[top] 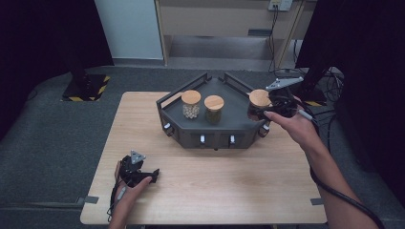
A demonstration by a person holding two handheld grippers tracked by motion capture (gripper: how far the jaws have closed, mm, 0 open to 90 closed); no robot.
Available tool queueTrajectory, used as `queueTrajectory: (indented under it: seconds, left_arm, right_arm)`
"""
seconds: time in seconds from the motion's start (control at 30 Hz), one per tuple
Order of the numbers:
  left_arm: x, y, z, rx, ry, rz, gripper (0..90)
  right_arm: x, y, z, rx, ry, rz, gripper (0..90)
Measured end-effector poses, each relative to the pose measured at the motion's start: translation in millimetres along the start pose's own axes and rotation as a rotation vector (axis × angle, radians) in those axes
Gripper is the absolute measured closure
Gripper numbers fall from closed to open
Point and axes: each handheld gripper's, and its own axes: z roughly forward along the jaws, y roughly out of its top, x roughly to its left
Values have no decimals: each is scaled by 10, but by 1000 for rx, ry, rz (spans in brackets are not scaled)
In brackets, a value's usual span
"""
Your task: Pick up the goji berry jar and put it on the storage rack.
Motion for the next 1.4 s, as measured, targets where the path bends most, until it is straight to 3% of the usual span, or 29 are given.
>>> queueTrajectory:
  seconds: [0.77, 1.4]
  left_arm:
    - [0, 0, 0, 0, 0, 0, 0]
    - [0, -1, 0, 0, 0, -1, 0]
  right_arm:
    - [-46, 101, 297, 28, 3, 11, 261]
    - [-49, 58, 521, 46, 11, 25, 260]
